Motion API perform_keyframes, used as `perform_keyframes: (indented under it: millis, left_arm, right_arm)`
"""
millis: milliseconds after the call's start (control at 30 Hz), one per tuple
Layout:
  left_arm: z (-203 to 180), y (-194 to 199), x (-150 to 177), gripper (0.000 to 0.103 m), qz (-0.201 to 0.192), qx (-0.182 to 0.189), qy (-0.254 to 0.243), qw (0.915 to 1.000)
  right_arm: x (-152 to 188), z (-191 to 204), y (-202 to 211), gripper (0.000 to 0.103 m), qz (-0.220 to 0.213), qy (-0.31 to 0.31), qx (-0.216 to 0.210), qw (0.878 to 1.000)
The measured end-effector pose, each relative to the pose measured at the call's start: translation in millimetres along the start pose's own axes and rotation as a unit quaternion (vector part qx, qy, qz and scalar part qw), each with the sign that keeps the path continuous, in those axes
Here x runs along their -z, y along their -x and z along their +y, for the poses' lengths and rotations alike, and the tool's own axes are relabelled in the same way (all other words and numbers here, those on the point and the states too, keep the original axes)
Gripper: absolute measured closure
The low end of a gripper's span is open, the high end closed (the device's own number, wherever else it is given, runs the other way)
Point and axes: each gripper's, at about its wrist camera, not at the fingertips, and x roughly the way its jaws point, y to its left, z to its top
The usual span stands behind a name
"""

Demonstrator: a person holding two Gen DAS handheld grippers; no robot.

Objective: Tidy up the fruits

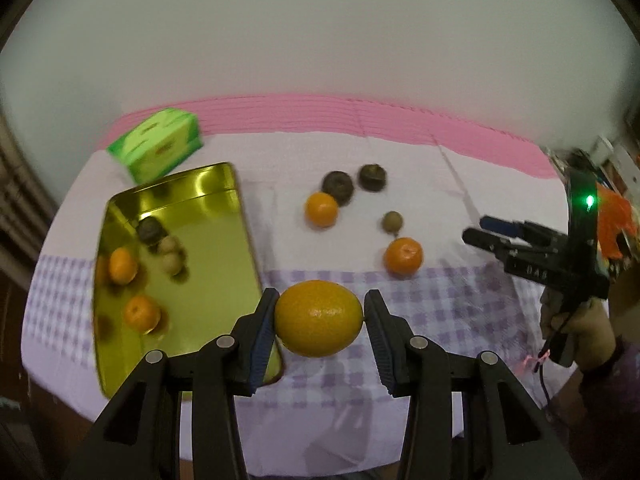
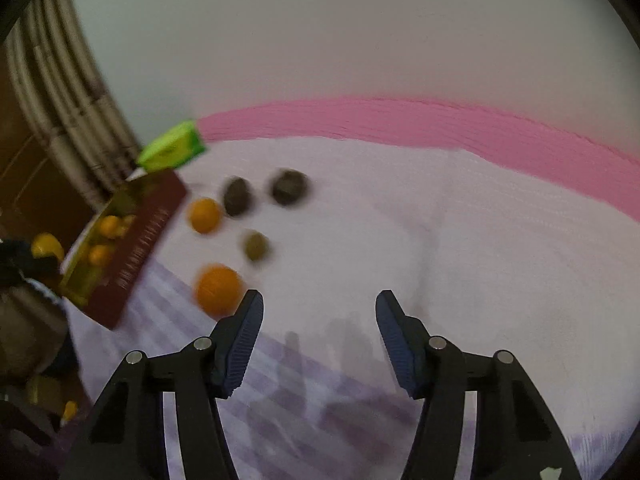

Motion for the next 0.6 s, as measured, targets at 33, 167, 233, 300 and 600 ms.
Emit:
perform_keyframes:
  millis: [33,167,233,300,600]
  left_arm:
    - [3,3,1,0.058,-0.002,0.001,0.008,1.0000]
    - [13,14,6,0.058,-0.014,-0.012,0.025,0.9995]
    - [19,19,9,0.058,-0.023,-0.026,0.031,0.9989]
    - [25,24,13,0.058,-0.029,-0.037,0.034,0.9983]
    - [58,24,25,0.058,-0.031,-0.056,0.073,0.9953]
  right_arm:
    - [-8,5,-3,0.047,0.003,0.003,-0.011,1.000]
    - [-34,24,-25,0.047,0.023,0.004,-0.040,0.999]
    - [-40,30,-38,0.047,0.038,0.009,-0.039,0.998]
    - [-44,35,-50,0.049,0.055,0.013,-0.040,0.998]
    - [-47,55,-91,0.065,0.113,0.047,-0.013,0.992]
